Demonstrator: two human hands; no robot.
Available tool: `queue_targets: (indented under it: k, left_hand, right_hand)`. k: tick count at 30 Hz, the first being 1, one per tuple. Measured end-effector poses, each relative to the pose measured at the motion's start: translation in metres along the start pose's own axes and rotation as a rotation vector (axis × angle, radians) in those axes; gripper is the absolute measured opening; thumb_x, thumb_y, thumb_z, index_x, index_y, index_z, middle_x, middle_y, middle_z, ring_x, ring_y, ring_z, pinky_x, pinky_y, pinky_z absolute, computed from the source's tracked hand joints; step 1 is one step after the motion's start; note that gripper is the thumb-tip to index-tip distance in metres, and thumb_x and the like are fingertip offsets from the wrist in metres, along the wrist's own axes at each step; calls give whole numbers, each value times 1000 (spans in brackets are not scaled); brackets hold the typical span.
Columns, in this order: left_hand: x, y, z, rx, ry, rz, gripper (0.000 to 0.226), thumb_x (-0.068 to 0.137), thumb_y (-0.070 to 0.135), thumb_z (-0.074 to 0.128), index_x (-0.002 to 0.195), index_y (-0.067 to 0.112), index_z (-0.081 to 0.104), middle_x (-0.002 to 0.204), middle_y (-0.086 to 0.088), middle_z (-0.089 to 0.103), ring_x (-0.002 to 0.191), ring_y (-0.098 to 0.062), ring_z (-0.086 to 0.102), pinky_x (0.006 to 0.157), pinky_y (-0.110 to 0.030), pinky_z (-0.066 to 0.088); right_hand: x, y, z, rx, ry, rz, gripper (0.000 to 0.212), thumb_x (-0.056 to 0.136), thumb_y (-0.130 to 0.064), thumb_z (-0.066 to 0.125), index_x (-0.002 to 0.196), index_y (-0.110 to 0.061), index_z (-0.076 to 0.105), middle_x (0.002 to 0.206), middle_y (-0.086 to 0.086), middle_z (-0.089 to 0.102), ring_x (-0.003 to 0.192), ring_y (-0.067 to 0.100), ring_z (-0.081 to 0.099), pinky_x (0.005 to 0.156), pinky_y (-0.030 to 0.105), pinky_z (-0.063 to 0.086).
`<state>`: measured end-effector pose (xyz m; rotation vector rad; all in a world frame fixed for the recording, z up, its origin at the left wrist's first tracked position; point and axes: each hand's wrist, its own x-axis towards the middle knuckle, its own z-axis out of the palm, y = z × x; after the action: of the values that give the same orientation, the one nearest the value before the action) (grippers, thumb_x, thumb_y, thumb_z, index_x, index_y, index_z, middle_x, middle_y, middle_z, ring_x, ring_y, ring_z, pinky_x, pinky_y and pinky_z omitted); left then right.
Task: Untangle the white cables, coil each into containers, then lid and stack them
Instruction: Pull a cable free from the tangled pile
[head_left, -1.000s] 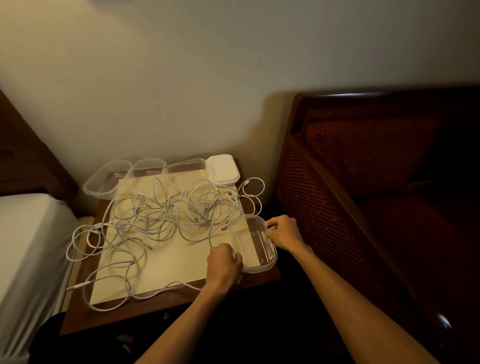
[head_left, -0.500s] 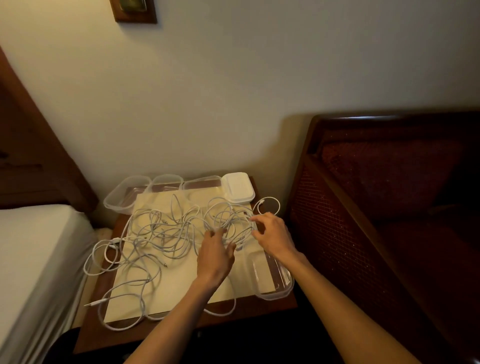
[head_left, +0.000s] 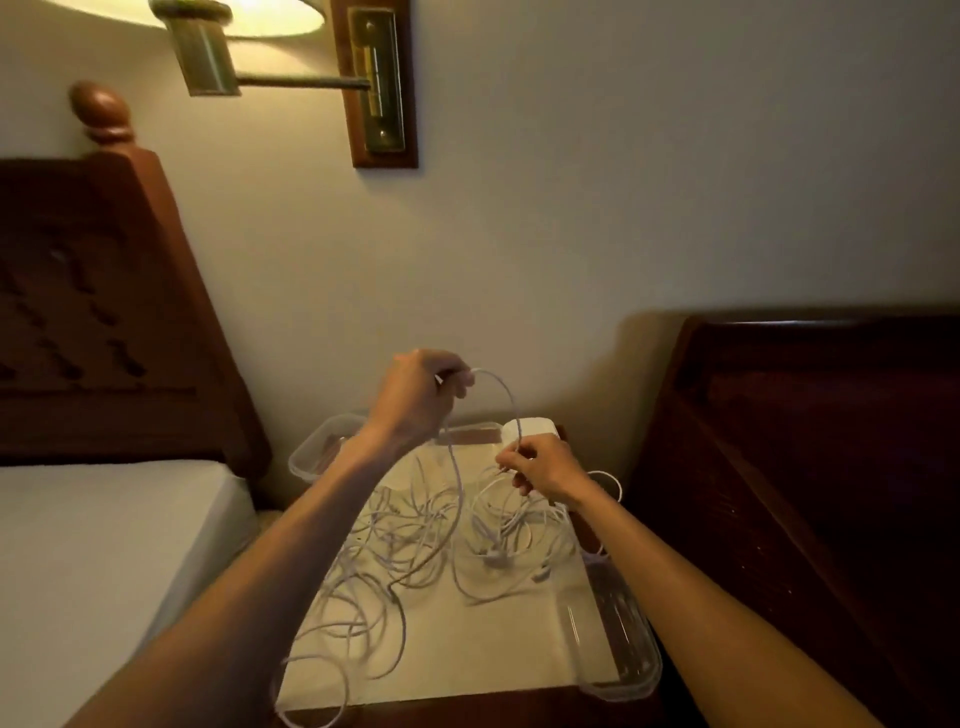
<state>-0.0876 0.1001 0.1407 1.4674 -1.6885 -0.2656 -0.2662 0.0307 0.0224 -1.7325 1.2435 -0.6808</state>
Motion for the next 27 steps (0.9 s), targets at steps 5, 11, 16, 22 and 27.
queue_targets:
  k: [5, 11, 16, 22, 27]
  left_hand:
    - [23, 17, -56, -16, 172, 55, 15, 91, 11, 64, 80, 13, 73, 63, 3, 65, 38, 5, 47, 41, -13, 38]
    - [11, -22, -76, -439, 143, -422, 17, 95, 5, 58, 105, -7, 66, 87, -17, 67, 46, -12, 63, 39, -21, 48]
    - [11, -29, -87, -364, 72, -634, 51, 90, 0, 63, 137, -2, 45, 105, -19, 63, 55, -21, 66, 43, -26, 53]
    - [20, 18, -82, -184, 104, 29, 62, 94, -1, 53, 149, 19, 32, 135, 6, 45, 66, -21, 71, 47, -28, 57]
    - [22, 1, -67, 106, 31, 161, 25, 94, 18, 60, 117, 10, 65, 109, -11, 65, 73, -14, 64, 56, -26, 56]
  right_hand:
    - [16, -57, 1, 176, 82, -137, 10, 92, -5, 63, 96, 2, 69, 72, 7, 64, 58, 21, 57, 52, 30, 55]
    - [26, -122, -32, 180, 105, -255, 11, 99, -9, 54, 94, -5, 63, 85, 12, 69, 63, 20, 62, 54, 29, 57]
    - [16, -158, -42, 108, 108, -413, 16, 101, -10, 49, 101, -6, 64, 78, 9, 67, 58, 15, 56, 54, 26, 53]
    - [5, -170, -36, -56, 29, -519, 19, 100, -14, 52, 104, -10, 69, 80, 2, 67, 60, 2, 59, 58, 16, 49]
    - [-4, -162, -44, -109, 25, -525, 19, 99, -16, 53, 101, -15, 71, 81, -1, 68, 75, 8, 63, 77, 25, 54]
